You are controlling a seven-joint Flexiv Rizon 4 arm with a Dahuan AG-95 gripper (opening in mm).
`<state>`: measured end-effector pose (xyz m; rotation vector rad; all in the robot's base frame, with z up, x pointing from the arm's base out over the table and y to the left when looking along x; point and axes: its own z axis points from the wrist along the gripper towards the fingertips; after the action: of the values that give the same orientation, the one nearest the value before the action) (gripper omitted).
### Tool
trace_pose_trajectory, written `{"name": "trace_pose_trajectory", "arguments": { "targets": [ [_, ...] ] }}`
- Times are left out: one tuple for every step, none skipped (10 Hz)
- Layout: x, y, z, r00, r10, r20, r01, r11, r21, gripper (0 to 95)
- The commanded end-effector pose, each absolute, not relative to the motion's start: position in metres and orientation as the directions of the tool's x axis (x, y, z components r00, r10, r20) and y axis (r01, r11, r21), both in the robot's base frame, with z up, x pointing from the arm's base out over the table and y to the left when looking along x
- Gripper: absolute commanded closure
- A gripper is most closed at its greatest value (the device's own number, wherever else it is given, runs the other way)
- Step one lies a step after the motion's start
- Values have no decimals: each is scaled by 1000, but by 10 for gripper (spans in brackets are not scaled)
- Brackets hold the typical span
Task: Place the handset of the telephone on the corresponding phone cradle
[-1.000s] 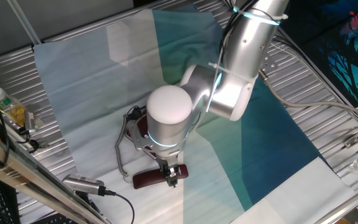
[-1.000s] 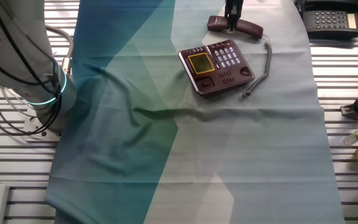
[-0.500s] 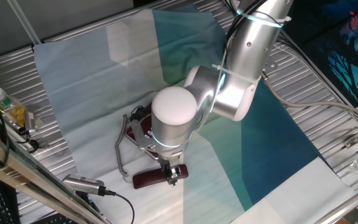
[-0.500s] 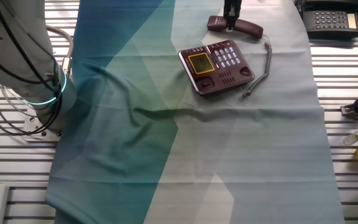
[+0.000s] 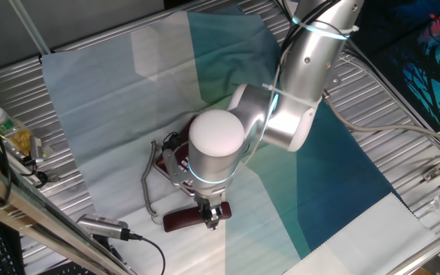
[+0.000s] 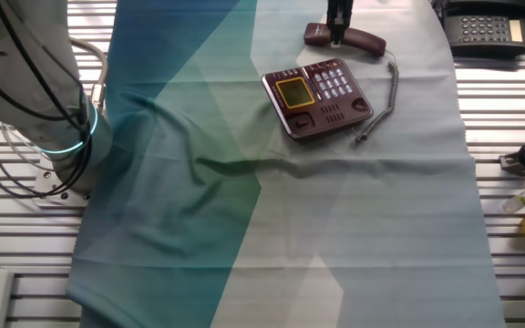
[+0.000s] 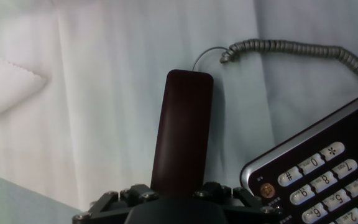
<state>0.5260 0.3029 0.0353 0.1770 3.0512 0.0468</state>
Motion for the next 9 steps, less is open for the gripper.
{"name": "trace_pose_trajectory", "arguments": {
  "targets": [
    [527,303,35,-990,116,-83,114,993,28,570],
    [527,303,35,-990,116,-83,114,993,28,570],
    [527,303,35,-990,114,-83,112,993,26,570],
    [527,303,35,-990,113,-83,111,993,24,570],
    [527,303,35,-990,113,-84,112,993,24,570],
    [527,303,35,-990,115,-84,113,993,22,570],
    [527,303,35,-989,118,-84,117,993,19,760],
    [527,303,35,-988,127,-84,126,992,20,950],
    [527,303,35,-988,128,-85,127,992,22,950]
  ]
}}
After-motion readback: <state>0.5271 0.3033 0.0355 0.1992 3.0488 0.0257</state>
